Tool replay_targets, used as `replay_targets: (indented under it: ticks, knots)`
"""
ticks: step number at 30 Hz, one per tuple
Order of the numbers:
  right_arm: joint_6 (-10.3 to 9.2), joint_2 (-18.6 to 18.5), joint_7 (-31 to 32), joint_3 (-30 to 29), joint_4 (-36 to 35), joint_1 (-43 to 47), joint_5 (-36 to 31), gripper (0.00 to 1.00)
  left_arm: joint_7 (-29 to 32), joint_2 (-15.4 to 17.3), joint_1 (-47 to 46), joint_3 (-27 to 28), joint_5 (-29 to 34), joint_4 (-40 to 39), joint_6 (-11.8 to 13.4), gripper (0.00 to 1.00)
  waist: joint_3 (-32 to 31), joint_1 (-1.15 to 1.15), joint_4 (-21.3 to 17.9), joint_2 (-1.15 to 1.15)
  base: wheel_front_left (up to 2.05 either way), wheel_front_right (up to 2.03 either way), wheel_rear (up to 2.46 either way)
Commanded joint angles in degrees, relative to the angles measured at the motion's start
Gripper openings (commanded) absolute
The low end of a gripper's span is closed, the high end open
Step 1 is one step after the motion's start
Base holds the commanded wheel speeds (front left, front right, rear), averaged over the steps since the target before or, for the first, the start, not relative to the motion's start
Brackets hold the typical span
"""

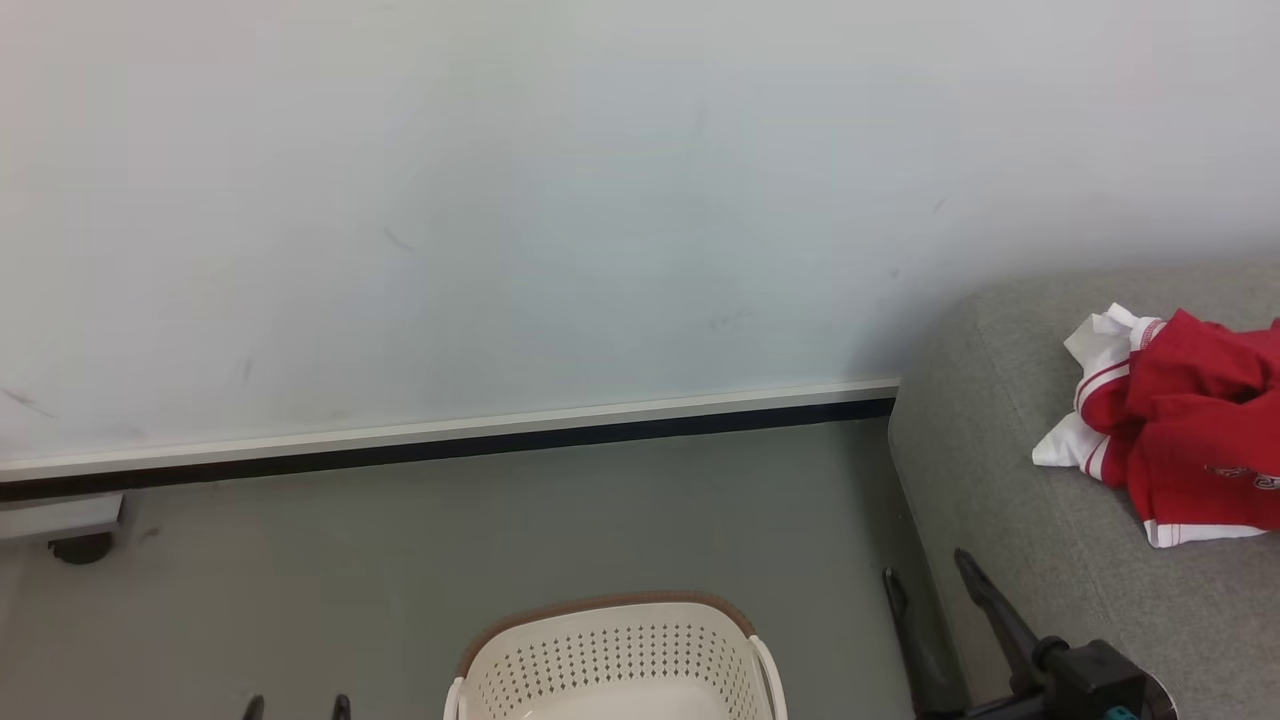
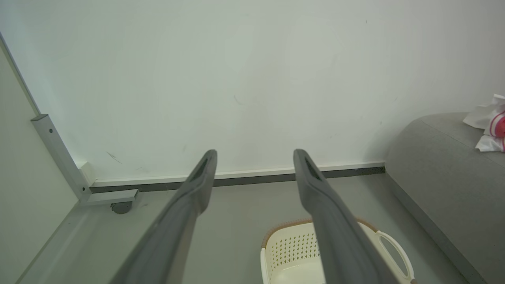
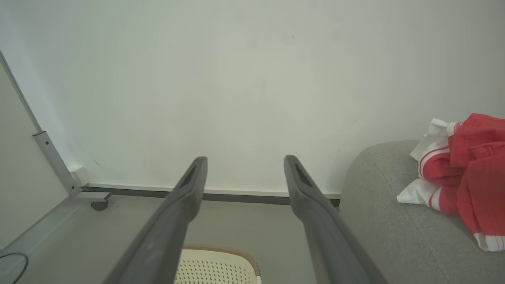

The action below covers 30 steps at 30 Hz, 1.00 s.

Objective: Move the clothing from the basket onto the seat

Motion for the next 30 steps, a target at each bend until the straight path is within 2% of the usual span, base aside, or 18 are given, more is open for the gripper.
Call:
replay_targets:
  ticks: [1,14,24,25,30]
  knots:
    - [0.0,-0.31,-0.03,0.22,-0.09,0.67,0.33,1.0,-0.21,0.05,0.78,0.03,0.77,0.52,-0.34,1.0,-0.24,0.0,-0.28,0.0,0.0,0.0,0.0]
    - [0.0,-0.27,-0.03,0.54,-0.23,2.28,0.98,1.0,-0.21,-3.03,2.28,2.21,1.68,1.17,-3.52,1.0,-0.97,0.0,-0.7,0.0,0.0,0.0,0.0]
    - [0.0,-0.59,-0.03,0.61,-0.16,2.5,1.04,1.0,-0.21,-4.09,2.85,2.94,3.17,1.51,-4.05,1.0,-1.26,0.0,-0.85,0.0,0.0,0.0,0.0]
    - [0.0,-0.38,0.01,0.55,0.1,2.24,1.0,0.0,0.01,-4.05,2.54,2.75,2.9,1.42,-4.12,0.0,-1.27,0.0,-0.86,0.0,0.0,0.0,0.0]
    - [0.0,-0.09,0.05,0.74,2.17,3.36,1.24,0.0,0.33,-4.33,2.78,2.45,2.53,3.41,-4.14,0.0,-1.27,0.0,-0.86,0.0,0.0,0.0,0.0]
